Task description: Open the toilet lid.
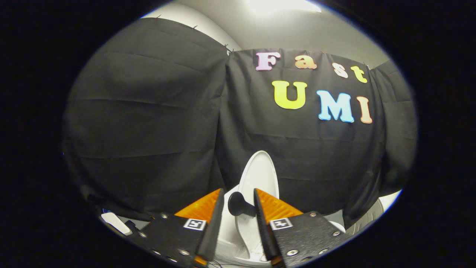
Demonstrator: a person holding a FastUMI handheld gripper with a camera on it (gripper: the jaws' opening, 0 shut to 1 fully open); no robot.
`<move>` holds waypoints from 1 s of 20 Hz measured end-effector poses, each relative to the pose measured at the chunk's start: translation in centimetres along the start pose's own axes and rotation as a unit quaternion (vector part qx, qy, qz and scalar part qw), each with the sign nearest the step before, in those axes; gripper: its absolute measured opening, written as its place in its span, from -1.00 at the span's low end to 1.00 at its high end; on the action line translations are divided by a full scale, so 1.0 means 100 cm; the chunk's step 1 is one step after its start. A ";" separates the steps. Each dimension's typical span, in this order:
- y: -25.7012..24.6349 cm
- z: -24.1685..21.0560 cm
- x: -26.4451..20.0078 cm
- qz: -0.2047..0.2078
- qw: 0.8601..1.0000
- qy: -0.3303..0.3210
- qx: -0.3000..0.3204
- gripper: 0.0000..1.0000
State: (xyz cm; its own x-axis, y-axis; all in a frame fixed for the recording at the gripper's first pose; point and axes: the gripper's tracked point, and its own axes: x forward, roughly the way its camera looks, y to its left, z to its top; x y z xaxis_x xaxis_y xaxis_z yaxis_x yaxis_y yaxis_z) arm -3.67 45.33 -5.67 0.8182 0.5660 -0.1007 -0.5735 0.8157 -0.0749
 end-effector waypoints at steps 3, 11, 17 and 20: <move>-0.012 0.037 -0.013 0.022 0.999 -0.032 -0.019 0.91; -0.114 0.106 -0.059 -0.014 0.994 -0.105 -0.032 0.89; -0.224 0.095 -0.117 -0.084 0.990 -0.098 -0.058 0.89; -0.273 0.064 -0.146 -0.122 0.988 -0.076 -0.062 0.90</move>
State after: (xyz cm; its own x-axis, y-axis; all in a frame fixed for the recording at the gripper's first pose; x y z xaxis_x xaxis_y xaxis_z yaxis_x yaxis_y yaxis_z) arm 0.27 15.58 4.23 0.9236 0.3739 0.0851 -0.3518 0.9145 -0.1995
